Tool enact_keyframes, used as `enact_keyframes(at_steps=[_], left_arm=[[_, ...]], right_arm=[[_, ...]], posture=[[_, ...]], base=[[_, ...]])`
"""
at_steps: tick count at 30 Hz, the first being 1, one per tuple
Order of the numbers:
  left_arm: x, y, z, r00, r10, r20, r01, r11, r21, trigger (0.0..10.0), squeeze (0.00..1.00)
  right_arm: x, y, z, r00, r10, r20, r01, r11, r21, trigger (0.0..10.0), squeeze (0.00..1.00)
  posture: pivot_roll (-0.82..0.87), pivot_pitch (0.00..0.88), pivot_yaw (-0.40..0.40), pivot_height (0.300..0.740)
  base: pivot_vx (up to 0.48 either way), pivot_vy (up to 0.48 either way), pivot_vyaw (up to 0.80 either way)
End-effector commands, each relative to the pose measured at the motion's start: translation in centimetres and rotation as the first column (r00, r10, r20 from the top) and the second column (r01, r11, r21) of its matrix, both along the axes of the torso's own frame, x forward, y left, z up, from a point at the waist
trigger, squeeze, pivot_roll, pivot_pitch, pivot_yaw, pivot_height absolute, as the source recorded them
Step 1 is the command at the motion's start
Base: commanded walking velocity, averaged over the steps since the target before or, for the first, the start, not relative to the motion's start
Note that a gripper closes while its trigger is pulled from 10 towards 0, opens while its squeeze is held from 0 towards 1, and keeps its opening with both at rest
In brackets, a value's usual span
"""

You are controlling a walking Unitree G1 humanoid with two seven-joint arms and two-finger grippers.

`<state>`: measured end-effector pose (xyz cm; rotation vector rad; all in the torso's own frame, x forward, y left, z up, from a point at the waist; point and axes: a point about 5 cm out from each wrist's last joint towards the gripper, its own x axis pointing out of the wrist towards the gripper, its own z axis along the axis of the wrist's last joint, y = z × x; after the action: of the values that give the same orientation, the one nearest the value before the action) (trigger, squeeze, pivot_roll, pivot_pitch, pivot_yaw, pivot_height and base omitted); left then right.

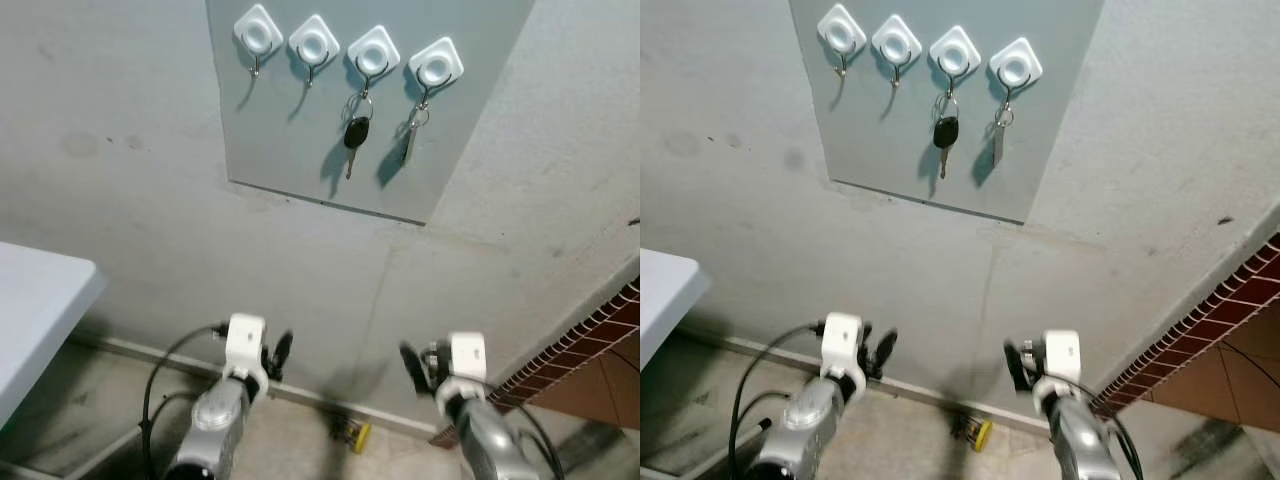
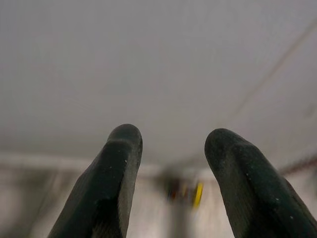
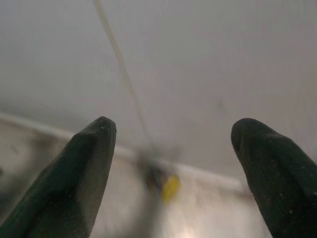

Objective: Hang keys on a hook

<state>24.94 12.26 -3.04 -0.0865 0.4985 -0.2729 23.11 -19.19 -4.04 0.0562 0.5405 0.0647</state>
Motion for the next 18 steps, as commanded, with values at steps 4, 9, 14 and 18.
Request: enact_keyframes(at_steps=[4,9,14,18], left_arm=[[-2.6,1.4,-2.6,0.987,0.035,-0.156,-0.02,0.995,0.095,10.0,0.0],[-5.1,2.6,-4.3,0.963,0.073,-0.261,-0.042,0.992,0.121,10.0,0.0],[-6.5,3.2,-5.1,0.948,0.051,-0.313,-0.001,0.988,0.157,10.0,0.0],[-6.6,3.3,-5.2,0.945,0.048,-0.324,0.004,0.987,0.159,10.0,0.0]], right_arm=[[-2.8,-1.2,-2.2,0.988,-0.039,-0.149,0.023,0.994,-0.109,10.0,0.0],[-4.9,-0.7,-3.6,0.968,-0.012,-0.252,-0.022,0.991,-0.134,10.0,0.0],[-7.2,-0.4,-4.9,0.937,-0.025,-0.347,-0.017,0.993,-0.116,10.0,0.0],[-8.2,-0.2,-5.4,0.921,-0.051,-0.385,0.014,0.995,-0.098,10.0,0.0]], posture=[[0.0,0.013,-0.01,0.74],[-0.03,0.0,0.022,0.74],[-0.05,0.0,0.046,0.74],[-0.05,0.0,0.06,0.74]], base=[[0.0,0.0,0.0],[0.0,0.0,0.0],[0.0,0.0,0.0],[0.0,0.0,0.0]])
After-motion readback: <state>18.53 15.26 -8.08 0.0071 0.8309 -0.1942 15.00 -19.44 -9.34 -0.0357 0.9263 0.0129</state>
